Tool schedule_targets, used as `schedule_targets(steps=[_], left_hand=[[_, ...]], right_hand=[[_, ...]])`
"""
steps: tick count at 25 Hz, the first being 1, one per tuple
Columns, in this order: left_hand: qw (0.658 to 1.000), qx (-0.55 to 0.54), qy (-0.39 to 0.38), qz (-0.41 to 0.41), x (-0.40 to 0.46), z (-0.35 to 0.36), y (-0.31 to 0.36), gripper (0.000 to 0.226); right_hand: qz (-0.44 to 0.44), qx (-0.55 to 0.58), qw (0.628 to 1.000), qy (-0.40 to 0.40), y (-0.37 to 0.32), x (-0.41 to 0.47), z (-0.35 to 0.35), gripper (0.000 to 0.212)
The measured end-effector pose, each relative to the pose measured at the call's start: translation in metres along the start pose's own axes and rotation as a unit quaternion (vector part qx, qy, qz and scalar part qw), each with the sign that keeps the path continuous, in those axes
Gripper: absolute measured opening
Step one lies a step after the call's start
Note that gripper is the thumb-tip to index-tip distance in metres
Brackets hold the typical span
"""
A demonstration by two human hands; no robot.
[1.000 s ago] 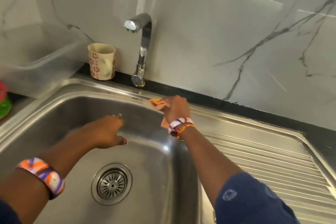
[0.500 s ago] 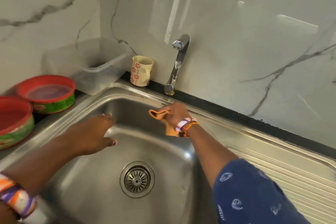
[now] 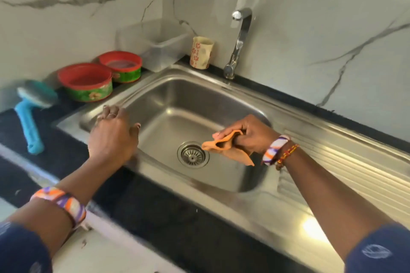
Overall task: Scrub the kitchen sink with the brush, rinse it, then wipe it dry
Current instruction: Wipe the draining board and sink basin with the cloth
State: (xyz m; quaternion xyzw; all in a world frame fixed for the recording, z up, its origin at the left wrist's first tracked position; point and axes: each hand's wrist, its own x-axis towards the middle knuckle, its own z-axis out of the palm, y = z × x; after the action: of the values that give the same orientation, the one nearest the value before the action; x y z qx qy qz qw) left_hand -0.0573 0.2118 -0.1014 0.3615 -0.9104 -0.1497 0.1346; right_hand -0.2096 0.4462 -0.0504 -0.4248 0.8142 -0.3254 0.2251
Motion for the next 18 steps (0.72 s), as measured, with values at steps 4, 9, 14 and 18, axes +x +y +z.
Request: schedule_targets(steps=[4, 9, 14, 18], left_hand=[[0.999, 0.003, 0.040, -0.032, -0.038, 0.003, -0.020, 0.056], [0.996, -0.024, 0.039, -0.071, -0.061, 0.002, -0.035, 0.057], [0.992, -0.078, 0.060, -0.084, -0.059, 0.003, -0.034, 0.052], [0.987, -0.107, 0.074, -0.093, -0.058, 0.005, -0.036, 0.050]], right_hand=[[-0.018, 0.062, 0.996, -0.059, -0.007, -0.057, 0.036, 0.053], [0.011, -0.068, 0.977, -0.204, 0.018, -0.127, 0.030, 0.047], [0.041, 0.043, 0.976, -0.210, 0.023, -0.144, 0.055, 0.038], [0.022, 0.060, 0.982, -0.178, 0.006, -0.102, 0.080, 0.048]])
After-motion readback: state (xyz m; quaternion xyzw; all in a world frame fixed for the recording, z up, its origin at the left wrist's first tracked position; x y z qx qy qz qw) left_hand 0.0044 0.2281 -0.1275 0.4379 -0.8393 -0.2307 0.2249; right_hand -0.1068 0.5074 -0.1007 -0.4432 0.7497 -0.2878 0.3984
